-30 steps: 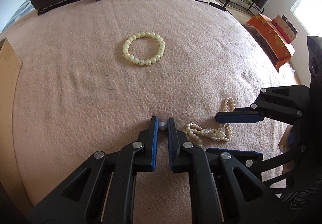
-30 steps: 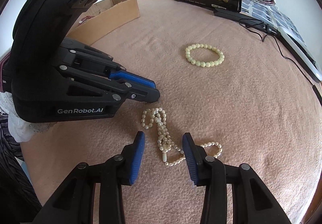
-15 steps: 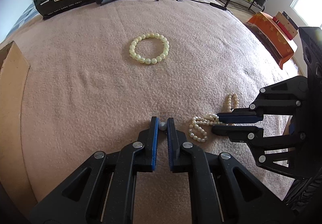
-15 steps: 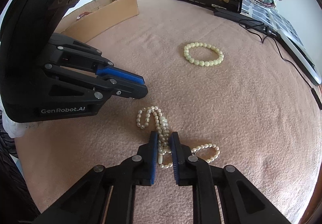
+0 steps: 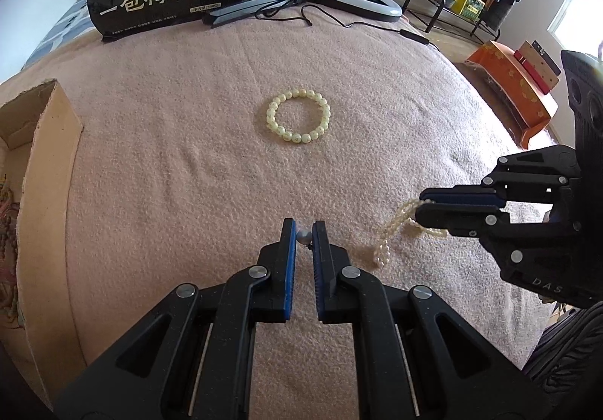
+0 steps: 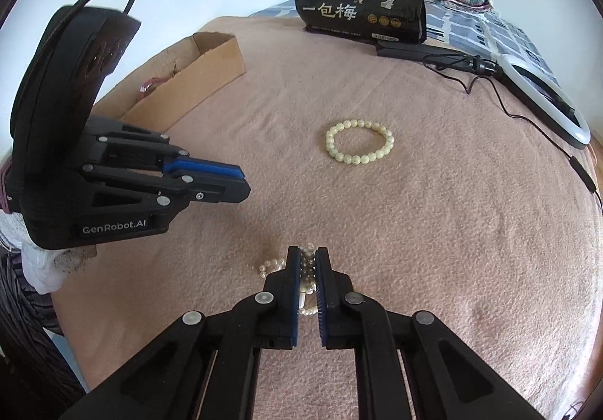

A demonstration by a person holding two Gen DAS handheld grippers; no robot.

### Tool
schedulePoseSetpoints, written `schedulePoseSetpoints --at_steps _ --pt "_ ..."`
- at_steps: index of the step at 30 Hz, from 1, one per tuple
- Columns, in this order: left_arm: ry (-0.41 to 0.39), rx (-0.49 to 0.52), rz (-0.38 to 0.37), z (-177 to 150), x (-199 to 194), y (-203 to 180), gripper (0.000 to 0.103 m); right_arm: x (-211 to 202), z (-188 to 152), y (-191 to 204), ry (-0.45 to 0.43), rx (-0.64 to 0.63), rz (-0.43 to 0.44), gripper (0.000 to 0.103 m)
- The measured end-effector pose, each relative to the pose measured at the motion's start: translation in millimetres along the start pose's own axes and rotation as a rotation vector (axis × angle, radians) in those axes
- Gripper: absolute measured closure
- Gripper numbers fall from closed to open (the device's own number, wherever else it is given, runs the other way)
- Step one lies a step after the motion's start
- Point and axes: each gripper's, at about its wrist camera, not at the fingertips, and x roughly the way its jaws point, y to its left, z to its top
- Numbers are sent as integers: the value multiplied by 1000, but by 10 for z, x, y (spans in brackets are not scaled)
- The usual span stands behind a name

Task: Organize jewelry
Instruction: 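Close the right gripper on the pearl necklace while the left gripper closes on the earring, then carry the pearl necklace with the right gripper over the box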

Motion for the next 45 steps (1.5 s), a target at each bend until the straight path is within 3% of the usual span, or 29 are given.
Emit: schedulePoseSetpoints --at_steps 14,28,45 --pt "-73 -16 -4 46 -452 47 97 -470 199 -103 -123 97 -8 98" --pt "-159 -71 34 -3 -967 367 97 -759 333 -53 -186 162 -16 98" --pt "-252 -171 139 -283 -1611 1105 97 -773 714 499 -219 110 33 98"
